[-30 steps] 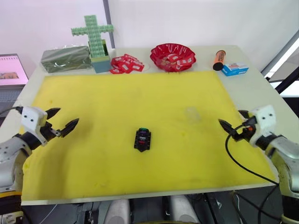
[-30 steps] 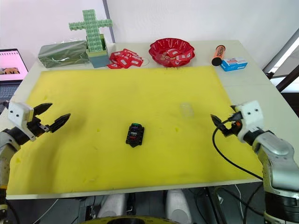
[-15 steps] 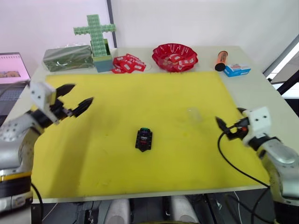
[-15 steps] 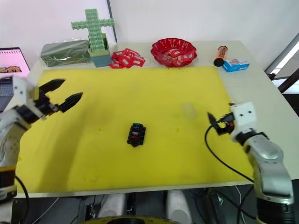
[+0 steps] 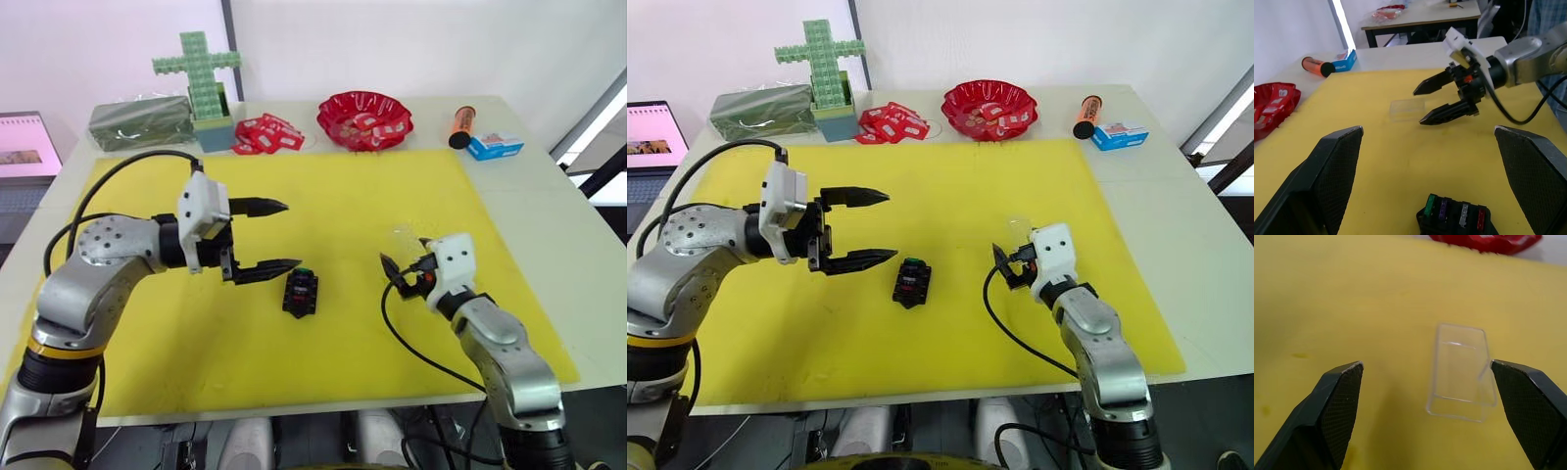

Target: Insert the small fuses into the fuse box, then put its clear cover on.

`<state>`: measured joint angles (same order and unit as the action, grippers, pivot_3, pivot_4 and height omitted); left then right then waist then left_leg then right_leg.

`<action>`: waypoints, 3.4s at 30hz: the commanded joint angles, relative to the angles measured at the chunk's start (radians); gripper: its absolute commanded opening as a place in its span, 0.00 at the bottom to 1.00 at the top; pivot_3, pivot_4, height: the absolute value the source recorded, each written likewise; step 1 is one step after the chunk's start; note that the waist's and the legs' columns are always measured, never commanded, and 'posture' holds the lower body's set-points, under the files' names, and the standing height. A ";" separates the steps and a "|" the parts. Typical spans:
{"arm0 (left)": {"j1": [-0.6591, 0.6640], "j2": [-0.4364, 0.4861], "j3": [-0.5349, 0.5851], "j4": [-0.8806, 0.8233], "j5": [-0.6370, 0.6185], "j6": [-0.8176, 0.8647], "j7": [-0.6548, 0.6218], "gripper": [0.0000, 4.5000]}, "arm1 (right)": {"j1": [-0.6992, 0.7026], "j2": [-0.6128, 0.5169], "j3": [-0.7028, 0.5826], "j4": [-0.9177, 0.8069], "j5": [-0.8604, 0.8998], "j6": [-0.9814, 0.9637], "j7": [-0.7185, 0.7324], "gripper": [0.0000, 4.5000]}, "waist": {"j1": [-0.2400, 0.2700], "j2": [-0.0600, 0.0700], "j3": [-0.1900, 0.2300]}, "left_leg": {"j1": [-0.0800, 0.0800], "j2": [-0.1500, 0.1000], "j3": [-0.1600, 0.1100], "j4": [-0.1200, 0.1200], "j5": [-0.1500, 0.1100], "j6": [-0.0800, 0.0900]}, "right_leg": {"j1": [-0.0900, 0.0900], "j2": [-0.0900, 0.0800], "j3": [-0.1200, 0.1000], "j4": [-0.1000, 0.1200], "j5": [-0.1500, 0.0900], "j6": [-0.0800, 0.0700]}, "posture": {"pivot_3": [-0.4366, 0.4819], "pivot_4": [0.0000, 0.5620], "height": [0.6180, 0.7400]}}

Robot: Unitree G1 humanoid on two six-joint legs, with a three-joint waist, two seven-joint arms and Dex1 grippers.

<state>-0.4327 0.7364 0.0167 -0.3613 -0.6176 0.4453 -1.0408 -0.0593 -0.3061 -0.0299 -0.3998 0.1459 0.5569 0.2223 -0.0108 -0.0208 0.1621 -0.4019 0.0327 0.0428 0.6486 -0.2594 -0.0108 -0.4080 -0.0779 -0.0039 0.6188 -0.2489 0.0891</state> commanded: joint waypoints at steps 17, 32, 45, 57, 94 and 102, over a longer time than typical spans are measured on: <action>0.016 -0.014 0.017 0.023 0.040 -0.063 -0.034 1.00 | -0.094 0.052 -0.027 0.198 -0.027 -0.129 -0.056 0.85 | -0.003 0.000 0.000 | 0.000 0.000 0.000 0.000 0.000 0.000 | 0.000 0.000 0.000 0.000 0.001 0.001 | 0.48 0.27 1.00; 0.144 0.024 0.063 -0.032 0.041 -0.054 -0.007 1.00 | -0.081 0.001 -0.002 0.129 -0.029 -0.145 0.020 0.40 | -0.003 0.001 0.000 | 0.000 0.000 0.000 0.000 0.000 0.000 | 0.000 0.000 0.000 0.000 0.001 0.002 | 0.48 0.27 1.00; 0.467 -0.103 -0.064 -0.036 0.234 -0.224 0.093 1.00 | -0.139 -0.045 -0.019 0.096 -0.032 -0.107 0.043 0.40 | 0.008 0.001 -0.001 | 0.002 0.000 0.002 0.000 0.000 0.000 | 0.001 -0.003 0.000 0.001 0.000 0.000 | 0.48 0.27 1.00; 0.395 -0.216 -0.165 0.145 0.385 -0.227 0.222 1.00 | -0.161 -0.048 -0.029 0.102 -0.040 -0.111 0.036 0.40 | 0.000 0.001 -0.001 | 0.002 0.000 0.002 0.000 0.000 0.000 | 0.001 -0.002 0.000 0.001 0.000 0.000 | 0.48 0.27 1.00; 0.215 -0.351 -0.163 0.325 0.416 -0.221 0.289 1.00 | -0.149 -0.038 -0.041 0.093 -0.050 -0.120 0.020 0.40 | 0.008 0.001 -0.001 | 0.008 0.000 0.002 0.000 0.000 0.000 | 0.005 -0.003 0.000 0.003 0.000 0.000 | 0.48 0.27 1.00; 0.205 -0.377 -0.181 0.363 0.435 -0.238 0.295 0.87 | -0.151 -0.037 -0.037 0.089 -0.051 -0.121 0.013 0.40 | 0.022 0.002 -0.001 | 0.008 0.000 0.002 0.000 0.000 0.000 | 0.005 -0.003 0.000 0.003 0.000 0.000 | 0.48 0.27 1.00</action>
<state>-0.2347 0.3660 -0.1477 -0.0166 -0.1960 0.2051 -0.7542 -0.2030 -0.3411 -0.0530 -0.2639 0.0994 0.4464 0.2410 0.0108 -0.0193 0.1613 -0.3940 0.0324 0.0450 0.6485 -0.2595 -0.0106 -0.4029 -0.0808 -0.0034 0.6221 -0.2490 0.0891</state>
